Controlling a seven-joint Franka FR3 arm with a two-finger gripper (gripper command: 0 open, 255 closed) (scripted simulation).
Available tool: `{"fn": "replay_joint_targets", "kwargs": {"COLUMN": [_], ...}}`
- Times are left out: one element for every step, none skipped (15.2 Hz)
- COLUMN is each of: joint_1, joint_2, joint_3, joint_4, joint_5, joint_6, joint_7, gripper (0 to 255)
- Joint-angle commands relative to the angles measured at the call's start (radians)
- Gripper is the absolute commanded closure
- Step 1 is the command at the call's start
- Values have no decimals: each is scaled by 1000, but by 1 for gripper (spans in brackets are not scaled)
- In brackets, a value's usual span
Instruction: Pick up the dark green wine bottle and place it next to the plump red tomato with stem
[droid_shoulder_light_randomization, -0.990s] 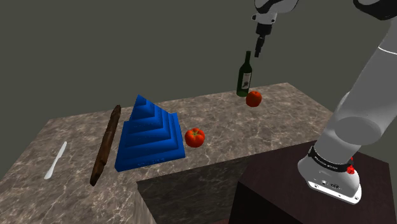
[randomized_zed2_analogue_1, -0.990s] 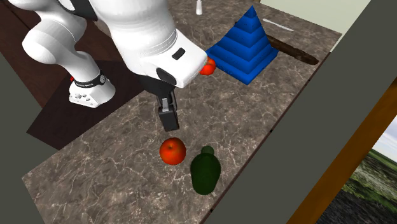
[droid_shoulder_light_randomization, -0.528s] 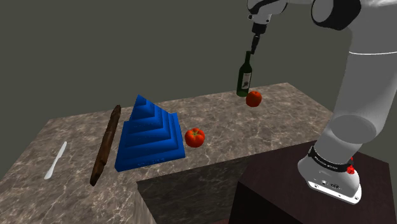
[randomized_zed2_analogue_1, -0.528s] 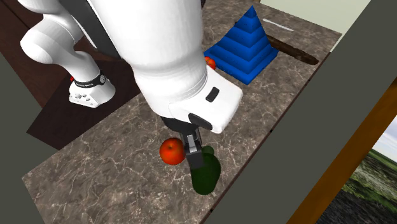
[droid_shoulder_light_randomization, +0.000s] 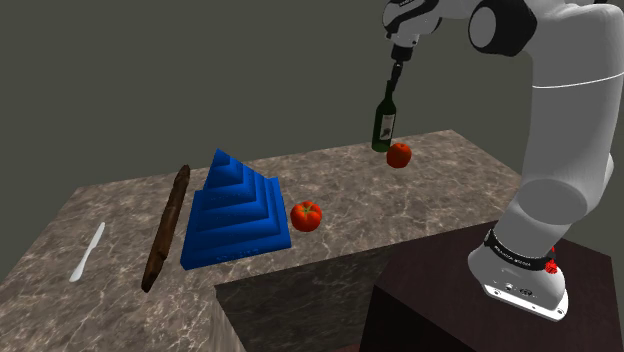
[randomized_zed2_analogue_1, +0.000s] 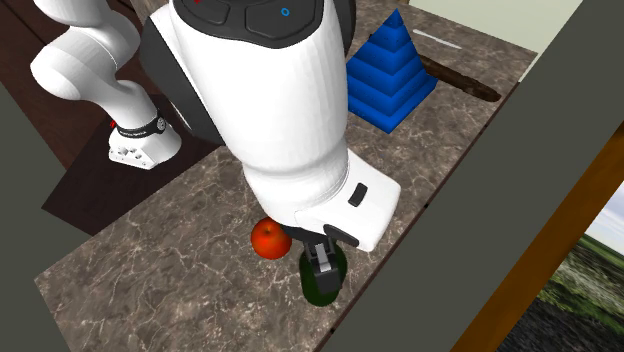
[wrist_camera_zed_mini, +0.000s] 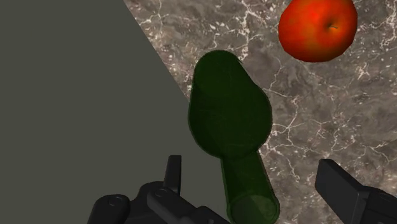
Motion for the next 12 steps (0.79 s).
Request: {"fn": "replay_joint_targets", "kwargs": {"joint_1": [0,0,0,0,0,0,0,0,0,0,0,0], "joint_2": [5,5,5,5,5,5,5,5,5,5,5,5], "joint_3": [2,2,2,2,2,2,2,2,2,2,2,2], "joint_4": [-15,-15,-15,-15,-15,-15,-15,-15,-15,-15,-15,-15], "joint_5": [4,4,4,4,4,4,4,4,4,4,4,4], "joint_6": [20,20,20,20,20,20,20,20,20,20,20,20], "joint_7": [-4,-4,-4,-4,-4,-4,-4,-4,-4,-4,-4,-4], "gripper": [0,0,0,0,0,0,0,0,0,255,255,255]}}
